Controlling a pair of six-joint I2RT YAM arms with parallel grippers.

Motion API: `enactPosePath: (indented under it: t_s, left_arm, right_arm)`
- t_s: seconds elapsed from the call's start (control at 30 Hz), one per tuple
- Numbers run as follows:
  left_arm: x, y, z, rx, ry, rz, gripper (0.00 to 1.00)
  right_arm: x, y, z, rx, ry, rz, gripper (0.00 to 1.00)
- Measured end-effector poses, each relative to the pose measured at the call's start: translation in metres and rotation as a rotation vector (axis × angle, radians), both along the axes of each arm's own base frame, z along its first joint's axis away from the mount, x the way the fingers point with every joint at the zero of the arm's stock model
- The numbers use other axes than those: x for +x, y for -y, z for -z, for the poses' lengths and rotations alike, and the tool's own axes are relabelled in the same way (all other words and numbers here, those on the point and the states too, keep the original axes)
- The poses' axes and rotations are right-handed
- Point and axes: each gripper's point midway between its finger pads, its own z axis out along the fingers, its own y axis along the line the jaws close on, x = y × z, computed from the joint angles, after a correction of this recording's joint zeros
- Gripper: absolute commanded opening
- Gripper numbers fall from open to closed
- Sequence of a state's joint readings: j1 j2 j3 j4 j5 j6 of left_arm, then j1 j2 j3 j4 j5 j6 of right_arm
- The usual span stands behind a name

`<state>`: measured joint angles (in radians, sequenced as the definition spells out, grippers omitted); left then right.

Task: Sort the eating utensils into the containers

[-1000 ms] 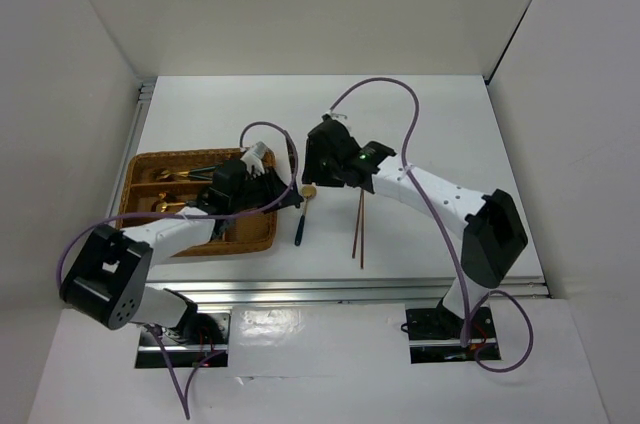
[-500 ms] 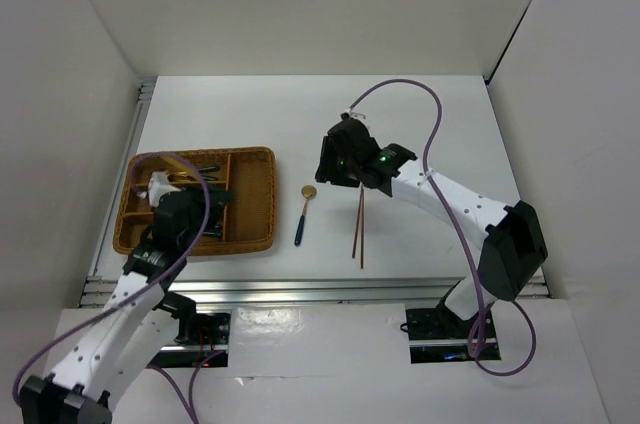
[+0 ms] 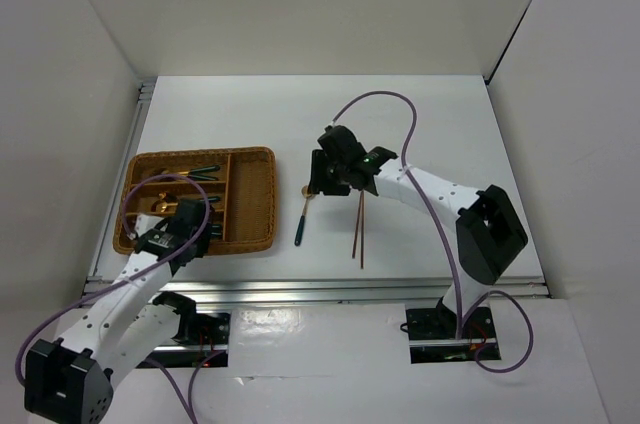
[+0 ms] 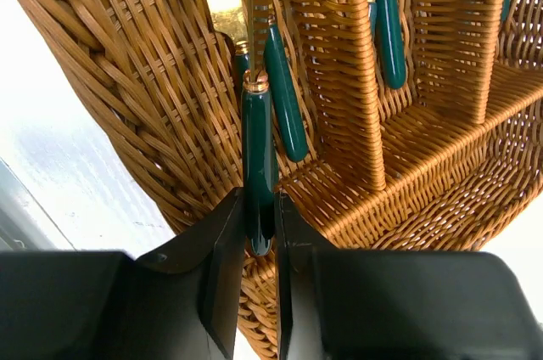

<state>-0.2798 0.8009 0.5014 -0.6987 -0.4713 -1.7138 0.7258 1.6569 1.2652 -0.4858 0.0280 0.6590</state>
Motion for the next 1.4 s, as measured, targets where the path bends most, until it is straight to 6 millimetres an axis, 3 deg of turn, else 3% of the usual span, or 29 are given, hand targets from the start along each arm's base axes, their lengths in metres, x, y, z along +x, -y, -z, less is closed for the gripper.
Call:
enactPosePath:
  t_s: [0.1,0.2,0.23,0.37,0.53,0.73,1.07,1.2,1.4]
  left_arm:
    - [0.0,0.0,0.002,-0.007,-0.007,-0.016,0.37]
    - [0.002,-0.001,-0.003,-0.011,0.001,-0.031,0.56]
    - [0.003,-0.001,-0.006,-0.013,0.007,-0.037,0.67]
    - [0.009,-0.002,-0.016,-0.01,0.025,-0.05,0.78]
    - [0.012,-0.002,-0.026,0.013,0.032,-0.02,0.78]
    - [0.028,0.002,-0.055,0.071,0.095,0.087,0.8]
    - [0.047,0.009,-0.099,0.16,0.287,0.25,0.81]
    - [0.053,0.013,-0.1,0.177,0.291,0.286,0.82]
    - [0.055,0.017,-0.082,0.196,0.215,0.335,0.83]
  right_arm:
    - [0.001,-0.005,0.009,0.002,-0.013,-0.018,0.53]
    - [0.0,-0.008,0.02,-0.005,-0.038,-0.033,0.53]
    - [-0.001,-0.009,0.023,-0.007,-0.045,-0.037,0.53]
    - [-0.002,-0.009,0.038,-0.028,-0.074,-0.049,0.53]
    - [-0.005,-0.01,0.053,-0.055,-0.1,-0.057,0.53]
    - [-0.007,-0.012,0.067,-0.077,-0.124,-0.064,0.53]
    - [-0.006,-0.034,0.079,-0.09,-0.134,-0.096,0.52]
    - [-0.001,-0.037,0.088,-0.107,-0.143,-0.085,0.51]
    - [0.002,-0.035,0.099,-0.146,-0.16,-0.058,0.46]
